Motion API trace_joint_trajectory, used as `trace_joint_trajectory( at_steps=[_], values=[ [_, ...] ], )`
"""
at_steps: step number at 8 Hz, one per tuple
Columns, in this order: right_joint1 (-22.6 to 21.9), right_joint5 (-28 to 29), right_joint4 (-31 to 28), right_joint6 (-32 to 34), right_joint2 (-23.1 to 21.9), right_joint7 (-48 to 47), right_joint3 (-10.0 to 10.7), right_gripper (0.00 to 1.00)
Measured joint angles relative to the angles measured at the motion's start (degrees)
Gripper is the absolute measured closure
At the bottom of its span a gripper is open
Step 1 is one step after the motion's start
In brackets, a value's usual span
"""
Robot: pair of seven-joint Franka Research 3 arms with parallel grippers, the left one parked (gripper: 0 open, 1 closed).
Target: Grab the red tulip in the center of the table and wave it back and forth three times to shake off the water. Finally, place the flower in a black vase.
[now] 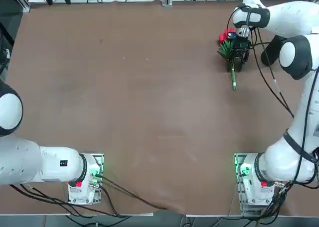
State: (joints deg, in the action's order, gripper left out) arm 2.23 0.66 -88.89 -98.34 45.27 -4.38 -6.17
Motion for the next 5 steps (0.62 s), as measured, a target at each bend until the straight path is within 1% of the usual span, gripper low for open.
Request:
trace_joint_trajectory(
  at_steps=[1,2,3,5],
  values=[
    [0.0,0.0,0.2,0.1,0.0,0.0,0.0,0.62],
    [-0.2,-0.2,0.6,0.6,0.0,-0.2,0.0,0.77],
    [-0.3,-0.2,0.9,0.7,0.0,-0.8,0.0,0.82],
    [-0.4,-0.1,1.1,0.7,0.0,-1.6,0.0,0.84]
  ],
)
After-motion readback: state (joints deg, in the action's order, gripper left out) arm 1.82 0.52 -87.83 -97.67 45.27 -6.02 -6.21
